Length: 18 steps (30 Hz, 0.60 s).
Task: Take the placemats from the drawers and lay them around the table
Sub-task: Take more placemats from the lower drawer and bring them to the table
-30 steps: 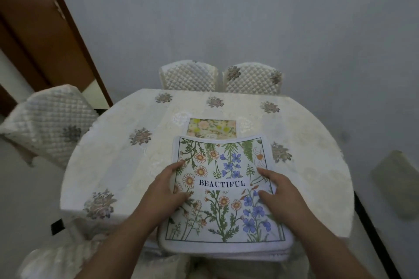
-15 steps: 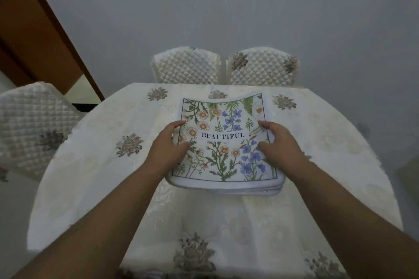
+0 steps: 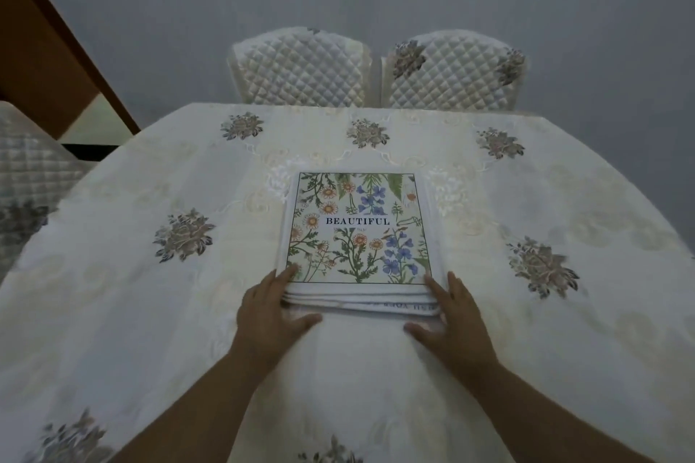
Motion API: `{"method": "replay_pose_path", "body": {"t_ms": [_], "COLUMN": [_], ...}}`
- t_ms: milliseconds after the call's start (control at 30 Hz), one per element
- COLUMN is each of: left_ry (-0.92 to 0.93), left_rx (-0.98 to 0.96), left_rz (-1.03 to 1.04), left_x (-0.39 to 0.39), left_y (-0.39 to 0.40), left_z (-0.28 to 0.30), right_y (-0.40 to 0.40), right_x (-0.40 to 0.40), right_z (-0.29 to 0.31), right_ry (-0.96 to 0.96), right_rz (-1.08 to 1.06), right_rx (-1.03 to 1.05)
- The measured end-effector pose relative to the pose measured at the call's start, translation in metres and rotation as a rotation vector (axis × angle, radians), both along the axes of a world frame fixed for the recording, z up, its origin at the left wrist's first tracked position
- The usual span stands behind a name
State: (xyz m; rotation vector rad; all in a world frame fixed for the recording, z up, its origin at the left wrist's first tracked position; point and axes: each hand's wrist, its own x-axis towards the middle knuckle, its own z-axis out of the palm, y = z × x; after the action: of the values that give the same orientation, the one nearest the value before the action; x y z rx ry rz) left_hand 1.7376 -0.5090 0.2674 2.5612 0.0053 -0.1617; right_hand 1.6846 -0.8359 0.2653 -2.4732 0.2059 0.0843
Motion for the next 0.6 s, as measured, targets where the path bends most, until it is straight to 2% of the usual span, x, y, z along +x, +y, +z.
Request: {"method": "replay_pose_path", "body": {"t_ms": [67,233,400,600], "left_ry": [-0.120,-0.210,-0.224,-0.125], "left_rx": [0.029,0.024,-0.001,-0.008], "left_rz": [-0.001,0.004,0.023,0.112], "left_x": [-0.005,-0.008,-0.008,-0.007], "left_y": [0.003,-0.004,-0.004,-0.009], "left_z": [-0.011,-0.007,-0.005,-0.002], "right_y": [0.001,-0.001,-0.003,-0.004], "right_x": [-0.005,0.000,0.001,0.001], "right_z": [-0.012,-0.012,-0.016,-0.015], "right_ry": [-0.160,-0.192,-0.219,-0.234], "right_rz": [-0.026,-0.088,-0.104,-0.108], "right_rx": [-0.015,0.054,0.045,-0.059]}}
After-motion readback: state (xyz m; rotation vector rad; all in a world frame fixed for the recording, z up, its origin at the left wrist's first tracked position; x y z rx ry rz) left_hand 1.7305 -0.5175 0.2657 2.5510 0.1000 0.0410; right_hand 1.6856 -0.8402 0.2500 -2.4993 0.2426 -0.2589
